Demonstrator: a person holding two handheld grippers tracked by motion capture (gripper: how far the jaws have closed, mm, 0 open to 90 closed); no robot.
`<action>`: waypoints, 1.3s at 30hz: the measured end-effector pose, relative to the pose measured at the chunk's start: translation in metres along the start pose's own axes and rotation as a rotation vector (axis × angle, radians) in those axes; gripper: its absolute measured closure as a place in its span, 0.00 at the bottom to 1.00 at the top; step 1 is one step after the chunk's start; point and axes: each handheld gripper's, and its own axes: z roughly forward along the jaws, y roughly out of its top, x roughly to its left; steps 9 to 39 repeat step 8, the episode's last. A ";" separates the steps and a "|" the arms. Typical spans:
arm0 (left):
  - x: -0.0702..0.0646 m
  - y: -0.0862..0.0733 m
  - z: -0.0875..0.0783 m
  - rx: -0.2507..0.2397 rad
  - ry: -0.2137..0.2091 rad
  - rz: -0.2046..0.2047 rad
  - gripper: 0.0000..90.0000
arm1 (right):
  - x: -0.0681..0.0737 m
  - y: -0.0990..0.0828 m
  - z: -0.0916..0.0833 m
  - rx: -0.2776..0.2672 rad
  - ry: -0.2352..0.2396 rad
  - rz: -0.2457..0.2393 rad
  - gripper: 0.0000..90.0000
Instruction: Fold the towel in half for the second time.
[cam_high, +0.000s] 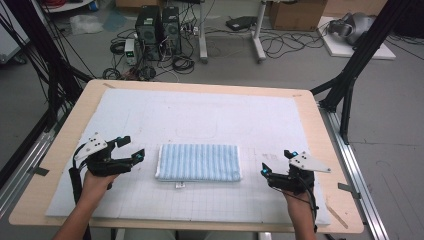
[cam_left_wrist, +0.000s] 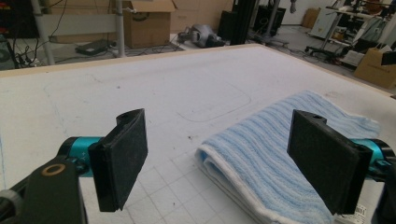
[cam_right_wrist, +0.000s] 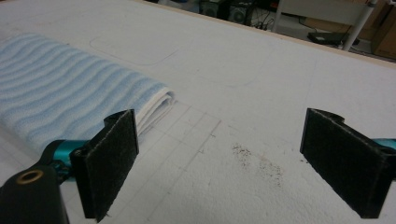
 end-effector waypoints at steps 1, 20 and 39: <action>0.000 0.000 0.000 0.001 0.000 0.001 0.23 | 0.000 0.000 0.000 0.001 0.001 0.003 0.12; 0.001 0.001 0.001 -0.005 0.002 -0.002 0.23 | -0.001 -0.001 -0.003 0.001 -0.001 0.007 0.12; 0.001 0.001 0.001 -0.005 0.002 -0.002 0.23 | -0.001 -0.001 -0.003 0.001 -0.001 0.007 0.12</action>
